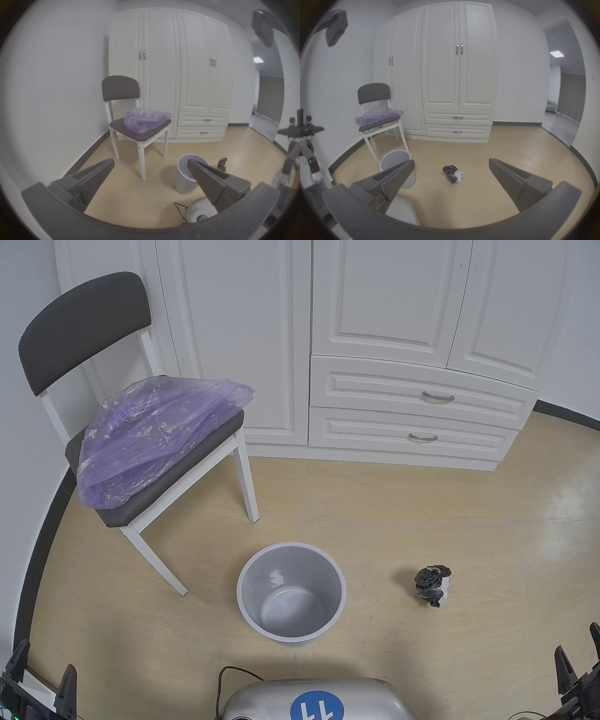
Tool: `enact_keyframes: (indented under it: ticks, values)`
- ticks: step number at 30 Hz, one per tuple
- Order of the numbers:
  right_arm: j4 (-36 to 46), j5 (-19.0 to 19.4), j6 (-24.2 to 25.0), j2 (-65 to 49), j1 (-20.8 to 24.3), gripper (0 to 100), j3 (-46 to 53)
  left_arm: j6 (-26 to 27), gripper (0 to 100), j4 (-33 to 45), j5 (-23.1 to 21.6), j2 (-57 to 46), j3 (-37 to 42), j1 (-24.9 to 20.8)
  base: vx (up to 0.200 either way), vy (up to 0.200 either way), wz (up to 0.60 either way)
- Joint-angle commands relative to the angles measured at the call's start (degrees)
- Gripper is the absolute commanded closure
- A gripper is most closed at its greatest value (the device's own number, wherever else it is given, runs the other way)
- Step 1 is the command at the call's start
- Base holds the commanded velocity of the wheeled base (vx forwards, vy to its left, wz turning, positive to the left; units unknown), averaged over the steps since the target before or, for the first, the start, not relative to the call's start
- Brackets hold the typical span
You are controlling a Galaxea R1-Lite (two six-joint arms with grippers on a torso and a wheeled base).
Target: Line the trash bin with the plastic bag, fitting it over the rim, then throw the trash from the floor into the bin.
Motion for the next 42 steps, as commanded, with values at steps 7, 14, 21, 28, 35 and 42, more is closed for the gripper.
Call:
enact_keyframes:
  ticks: [7, 14, 21, 28, 35, 42]
  values:
    - [-4.1, -1.2, 0.1, -0.9, 0.1, 0, -1.4, 0.5, 0, -1.1, 1.9, -0.9, 1.0, 0.0, 0.000, 0.000, 0.00]
    - [-7.2, 14.5, -7.7, 1.4, -1.0, 0, -11.1, 9.2, 0, -6.4, -19.5, -0.9, -8.6, 0.0, 0.000, 0.000, 0.00]
    - [-7.2, 14.4, -7.2, 7.3, -1.2, 0, -16.3, 1.7, 0, -4.0, -17.7, 0.1, -15.6, -0.4, 0.000, 0.000, 0.00]
    - [-7.2, 14.4, -4.5, 22.2, -1.5, 0, -25.8, -3.4, 0, 2.1, -14.6, 11.7, -24.7, -0.2, 0.000, 0.000, 0.00]
    - [-7.5, 14.2, 1.4, 35.5, -1.5, 0, -31.8, -3.4, 0, 2.7, -9.7, 28.8, -31.6, -0.1, 0.000, 0.000, 0.00]
    - [-8.6, 4.9, 10.3, 44.9, 2.5, 0, -35.9, -2.7, 0, 2.3, -4.5, 40.7, -35.1, 0.1, 0.000, 0.000, 0.00]
